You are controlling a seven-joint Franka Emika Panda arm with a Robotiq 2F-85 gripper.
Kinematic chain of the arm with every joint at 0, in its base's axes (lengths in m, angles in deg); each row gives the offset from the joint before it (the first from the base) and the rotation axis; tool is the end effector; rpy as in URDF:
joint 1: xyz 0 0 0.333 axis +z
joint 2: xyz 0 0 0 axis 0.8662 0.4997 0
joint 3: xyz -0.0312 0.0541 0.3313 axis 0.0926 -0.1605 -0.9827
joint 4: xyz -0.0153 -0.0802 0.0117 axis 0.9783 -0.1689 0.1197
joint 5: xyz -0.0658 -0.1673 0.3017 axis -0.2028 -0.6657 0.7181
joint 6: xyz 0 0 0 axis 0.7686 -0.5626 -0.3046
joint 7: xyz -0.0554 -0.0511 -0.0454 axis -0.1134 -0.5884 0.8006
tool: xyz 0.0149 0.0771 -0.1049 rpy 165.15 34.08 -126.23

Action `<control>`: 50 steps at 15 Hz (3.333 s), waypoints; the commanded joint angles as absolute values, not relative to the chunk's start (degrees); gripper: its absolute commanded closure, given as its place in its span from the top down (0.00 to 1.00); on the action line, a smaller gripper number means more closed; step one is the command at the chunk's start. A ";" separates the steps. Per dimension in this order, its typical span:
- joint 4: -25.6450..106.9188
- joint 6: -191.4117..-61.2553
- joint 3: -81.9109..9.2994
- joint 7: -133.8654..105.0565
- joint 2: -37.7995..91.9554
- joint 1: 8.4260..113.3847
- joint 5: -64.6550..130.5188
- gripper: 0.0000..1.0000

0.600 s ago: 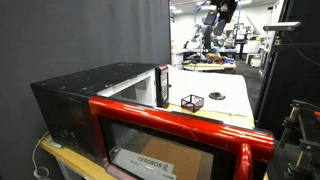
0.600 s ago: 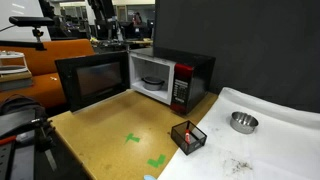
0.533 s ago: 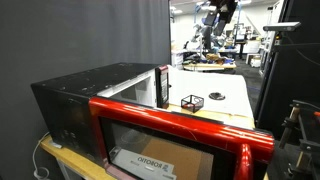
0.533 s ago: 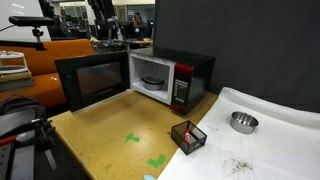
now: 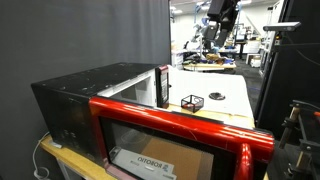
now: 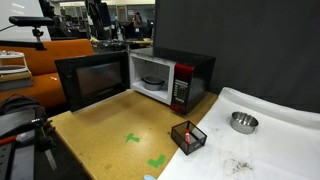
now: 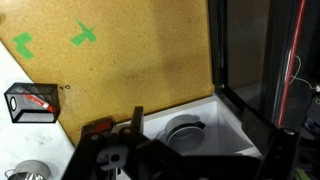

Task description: Close the microwave door

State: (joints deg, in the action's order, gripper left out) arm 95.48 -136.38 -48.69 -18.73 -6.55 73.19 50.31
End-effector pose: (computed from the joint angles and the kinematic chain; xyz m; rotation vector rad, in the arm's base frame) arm 0.3820 0.1533 0.4166 -2.9360 -0.0478 -0.3118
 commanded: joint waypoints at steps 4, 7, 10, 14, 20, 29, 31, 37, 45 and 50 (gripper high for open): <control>93.58 -133.62 -52.65 -36.47 -2.47 72.05 51.91 1.00; 94.18 -139.37 -55.09 -44.67 0.88 73.37 57.21 1.00; 93.25 -144.68 -56.69 -52.40 3.17 74.04 60.25 1.00; 93.55 -143.13 -56.36 -50.13 2.47 74.61 60.31 1.00; 94.86 -146.28 -58.60 -59.31 3.84 75.92 63.40 1.00; 93.91 -145.25 -61.42 -86.54 6.61 78.03 61.35 1.00; 92.81 -145.64 -61.32 -87.78 6.94 78.30 64.33 1.00; 88.30 -146.65 -63.11 -85.87 12.20 81.96 76.14 1.00; 84.50 -154.95 -64.30 -86.04 19.69 84.45 78.69 0.46; 85.65 -163.41 -60.86 -90.59 24.97 86.64 69.83 0.10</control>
